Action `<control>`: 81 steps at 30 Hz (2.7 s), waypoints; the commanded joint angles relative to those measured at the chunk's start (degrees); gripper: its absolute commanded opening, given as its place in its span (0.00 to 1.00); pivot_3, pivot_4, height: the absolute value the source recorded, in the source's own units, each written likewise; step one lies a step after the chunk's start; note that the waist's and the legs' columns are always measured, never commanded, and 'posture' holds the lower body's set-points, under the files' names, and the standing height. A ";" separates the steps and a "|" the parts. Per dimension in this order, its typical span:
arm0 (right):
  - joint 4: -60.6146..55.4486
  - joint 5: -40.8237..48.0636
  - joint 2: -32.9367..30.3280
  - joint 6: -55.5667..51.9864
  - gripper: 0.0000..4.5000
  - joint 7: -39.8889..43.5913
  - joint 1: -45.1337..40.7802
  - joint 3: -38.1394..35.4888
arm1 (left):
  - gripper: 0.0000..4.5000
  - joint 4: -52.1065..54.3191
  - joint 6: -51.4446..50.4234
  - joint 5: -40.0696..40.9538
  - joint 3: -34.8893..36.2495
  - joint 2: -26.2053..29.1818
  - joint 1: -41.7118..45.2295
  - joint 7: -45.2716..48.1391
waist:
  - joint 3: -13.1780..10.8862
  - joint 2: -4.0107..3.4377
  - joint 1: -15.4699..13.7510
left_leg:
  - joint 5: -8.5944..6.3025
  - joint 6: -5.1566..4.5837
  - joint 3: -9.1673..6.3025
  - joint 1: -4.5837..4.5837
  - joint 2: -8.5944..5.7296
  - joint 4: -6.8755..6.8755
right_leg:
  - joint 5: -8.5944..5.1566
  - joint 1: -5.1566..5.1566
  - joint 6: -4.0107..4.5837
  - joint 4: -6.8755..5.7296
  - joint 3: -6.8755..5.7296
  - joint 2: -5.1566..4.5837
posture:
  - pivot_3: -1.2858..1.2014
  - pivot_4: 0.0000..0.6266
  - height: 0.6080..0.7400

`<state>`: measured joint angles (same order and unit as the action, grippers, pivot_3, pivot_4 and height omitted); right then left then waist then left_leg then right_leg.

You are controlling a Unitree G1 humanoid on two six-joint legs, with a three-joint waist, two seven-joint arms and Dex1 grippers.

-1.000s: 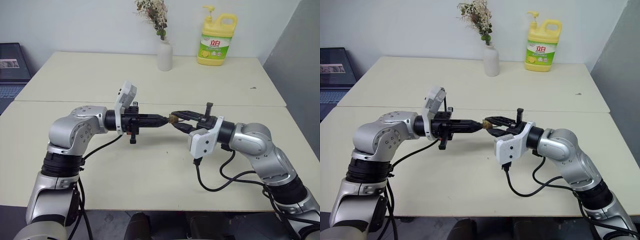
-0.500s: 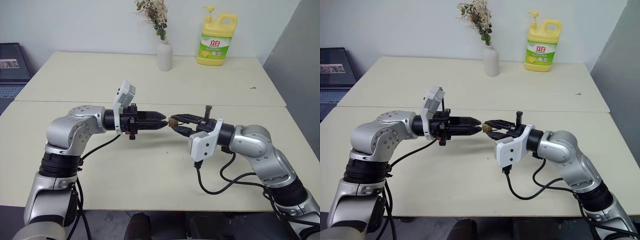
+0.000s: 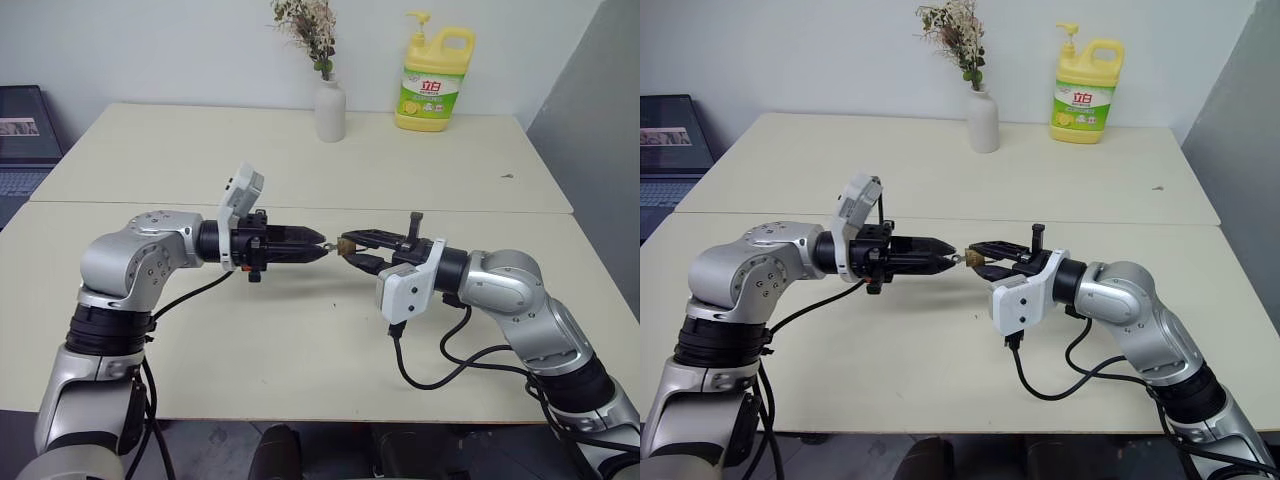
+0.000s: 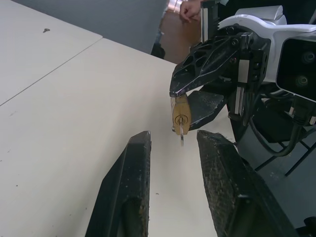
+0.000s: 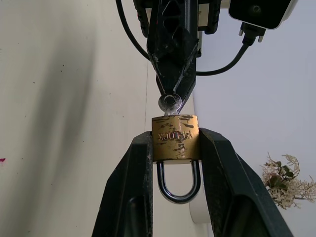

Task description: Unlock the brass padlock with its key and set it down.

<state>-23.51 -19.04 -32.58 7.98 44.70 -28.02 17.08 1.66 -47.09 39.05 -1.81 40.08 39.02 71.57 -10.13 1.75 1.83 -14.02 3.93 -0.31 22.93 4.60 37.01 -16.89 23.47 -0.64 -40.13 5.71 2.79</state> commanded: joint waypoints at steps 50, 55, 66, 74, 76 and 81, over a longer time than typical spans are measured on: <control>-0.99 1.28 1.77 -0.23 0.21 -2.45 -0.94 -1.29 | 0.00 0.35 25.89 -9.81 -1.40 -2.96 0.13 6.59 | 0.00 0.00 0.01 | 0.00 0.00 0.01 0.00 0.00 0.00 | 0.00 0.00 0.00 0.00 0.01 0.00 | 0.52 0.24 1.00; -1.22 1.38 1.68 -0.16 0.21 -2.59 -0.62 -1.47 | 0.00 0.09 31.21 -12.81 -2.22 -3.20 0.03 6.79 | 0.00 0.00 0.01 | 0.00 0.00 0.01 0.00 0.00 0.00 | 0.00 0.00 0.00 0.00 0.01 0.00 | 0.52 0.24 1.00; -0.89 1.47 1.67 0.21 0.21 -3.00 -0.67 -1.52 | 0.00 -0.59 38.73 -16.05 -2.68 -3.69 -0.34 6.99 | 0.00 0.00 0.01 | 0.00 0.00 0.01 0.00 0.00 0.00 | 0.00 0.00 0.00 0.01 0.01 0.00 | 0.52 0.24 1.00; -0.67 1.45 1.75 0.37 0.21 -3.10 -0.74 -1.46 | 0.00 0.80 32.34 -13.97 -2.31 -3.40 -0.38 5.27 | 0.00 0.00 0.03 | 0.00 0.00 0.01 0.00 0.00 0.00 | 0.00 -0.01 0.00 0.00 0.01 0.00 | 0.52 0.24 1.00; -0.64 1.43 1.76 0.42 0.21 -3.14 -0.69 -1.46 | 0.04 0.64 29.95 -13.56 -2.15 -3.05 -0.57 4.68 | 0.00 0.00 0.03 | 0.00 0.00 0.01 0.00 0.00 0.00 | 0.00 -0.01 0.00 0.00 0.01 0.00 | 0.52 0.24 1.00; -0.67 1.41 1.75 0.30 0.21 -3.19 -0.60 -1.44 | 0.32 0.66 24.94 -12.16 -1.97 -2.54 -0.02 3.99 | 0.00 0.00 0.02 | 0.00 0.00 0.01 0.00 0.00 0.00 | 0.00 -0.01 0.00 0.00 0.00 0.00 | 0.52 0.24 1.00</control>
<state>-22.22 -18.47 -31.02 7.40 42.32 -28.05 16.84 0.44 -20.08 25.23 -4.35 36.82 38.46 75.70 -10.13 1.75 1.85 -14.02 3.92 -0.30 22.93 4.60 37.00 -16.89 23.46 -0.64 -40.13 5.71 2.79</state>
